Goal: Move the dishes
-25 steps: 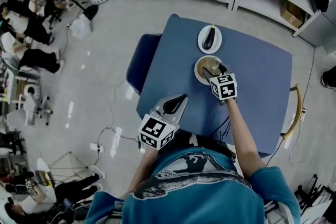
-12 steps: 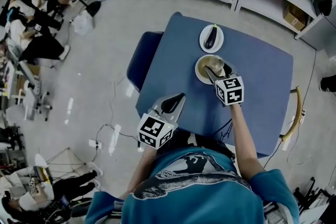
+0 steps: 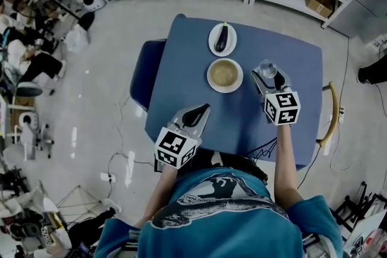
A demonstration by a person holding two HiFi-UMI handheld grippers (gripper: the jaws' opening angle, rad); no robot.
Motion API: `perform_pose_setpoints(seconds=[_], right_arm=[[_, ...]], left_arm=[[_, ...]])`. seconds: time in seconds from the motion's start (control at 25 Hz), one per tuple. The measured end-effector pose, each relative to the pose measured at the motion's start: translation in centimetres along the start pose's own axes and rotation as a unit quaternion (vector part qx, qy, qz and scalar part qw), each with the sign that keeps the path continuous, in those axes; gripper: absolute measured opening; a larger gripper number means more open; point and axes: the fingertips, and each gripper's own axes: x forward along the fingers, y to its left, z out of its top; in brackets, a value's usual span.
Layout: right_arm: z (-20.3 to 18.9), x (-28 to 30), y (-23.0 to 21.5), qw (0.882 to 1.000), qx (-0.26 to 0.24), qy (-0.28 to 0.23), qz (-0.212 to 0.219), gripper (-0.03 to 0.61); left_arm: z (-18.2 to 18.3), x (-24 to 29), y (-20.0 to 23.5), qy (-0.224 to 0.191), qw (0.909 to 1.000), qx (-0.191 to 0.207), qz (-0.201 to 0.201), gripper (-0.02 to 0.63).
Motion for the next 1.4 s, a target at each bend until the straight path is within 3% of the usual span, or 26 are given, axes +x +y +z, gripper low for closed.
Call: perform_pose_setpoints(seconds=[0.28, 0.52, 0.88, 1.2, 1.4], right_arm=[[-4.3, -5.1, -7.1, 0.994, 0.046, 0.03, -0.09, 0.275], [-9.9, -8.1, -10.2, 0.982, 0.101, 0.062, -0.145, 0.275], [-14.3, -9.2, -10.1, 0.975, 0.125, 0.086, -0.162, 0.276], [-14.4, -9.0, -10.2, 0.972, 0.137, 0.078, -0.172, 0.284], [-13.1, -9.7, -10.1, 0.971, 0.142, 0.073, -0.177, 0.347]], left_arm=[[0.2, 2.0, -0.7, 0.006, 0.9996, 0.005, -0.027, 0.014], [0.2, 2.7, -1.3, 0.013, 0.9991, 0.008, -0.039, 0.014], [-0.2, 2.7, -1.3, 0.022, 0.999, 0.012, -0.036, 0.014], [-0.3, 2.3, -0.5, 0.021, 0.9994, 0.012, -0.026, 0.014], [0.0, 1.9, -0.2, 0.016, 0.9996, 0.01, -0.021, 0.014]])
